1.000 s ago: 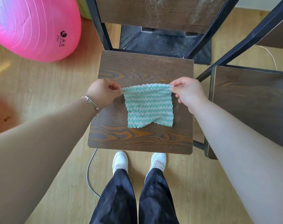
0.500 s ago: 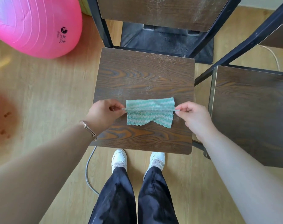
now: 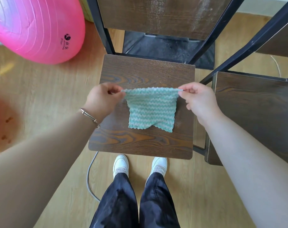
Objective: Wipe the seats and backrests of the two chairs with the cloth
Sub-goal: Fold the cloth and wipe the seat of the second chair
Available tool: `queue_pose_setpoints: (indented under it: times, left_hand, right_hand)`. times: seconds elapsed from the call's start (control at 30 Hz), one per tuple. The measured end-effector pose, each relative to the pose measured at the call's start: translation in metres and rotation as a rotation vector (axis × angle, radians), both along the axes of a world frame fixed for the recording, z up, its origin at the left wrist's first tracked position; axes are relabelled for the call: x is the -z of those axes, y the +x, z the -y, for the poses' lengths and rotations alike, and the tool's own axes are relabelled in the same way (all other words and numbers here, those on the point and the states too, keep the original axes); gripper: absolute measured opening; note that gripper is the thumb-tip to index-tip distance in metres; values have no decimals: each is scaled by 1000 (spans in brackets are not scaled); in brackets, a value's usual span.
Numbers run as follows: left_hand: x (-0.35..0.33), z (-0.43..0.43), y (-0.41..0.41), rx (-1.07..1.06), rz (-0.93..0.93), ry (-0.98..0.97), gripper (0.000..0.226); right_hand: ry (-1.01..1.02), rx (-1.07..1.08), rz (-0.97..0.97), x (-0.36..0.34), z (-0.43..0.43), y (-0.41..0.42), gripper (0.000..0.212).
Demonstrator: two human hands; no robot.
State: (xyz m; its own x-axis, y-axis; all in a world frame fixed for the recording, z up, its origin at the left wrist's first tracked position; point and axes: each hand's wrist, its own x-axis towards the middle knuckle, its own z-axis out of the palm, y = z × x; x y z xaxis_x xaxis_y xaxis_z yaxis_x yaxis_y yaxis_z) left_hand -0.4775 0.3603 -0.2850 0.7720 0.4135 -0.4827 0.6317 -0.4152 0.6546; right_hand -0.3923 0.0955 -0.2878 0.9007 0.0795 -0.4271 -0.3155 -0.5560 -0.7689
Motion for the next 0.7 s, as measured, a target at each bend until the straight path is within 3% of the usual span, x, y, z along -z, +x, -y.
queue_pose_setpoints:
  times: [0.23, 0.47, 0.7]
  left_hand:
    - [-8, -13, 28, 33, 36, 15, 8]
    - [24, -3, -30, 320, -138, 168, 2]
    - [56, 13, -75, 384, -172, 167, 6]
  right_hand:
    - [-21, -17, 34, -8, -12, 26, 10]
    - [-75, -68, -121, 27, 14, -25, 10]
    - [-186, -176, -159, 54, 33, -67, 17]
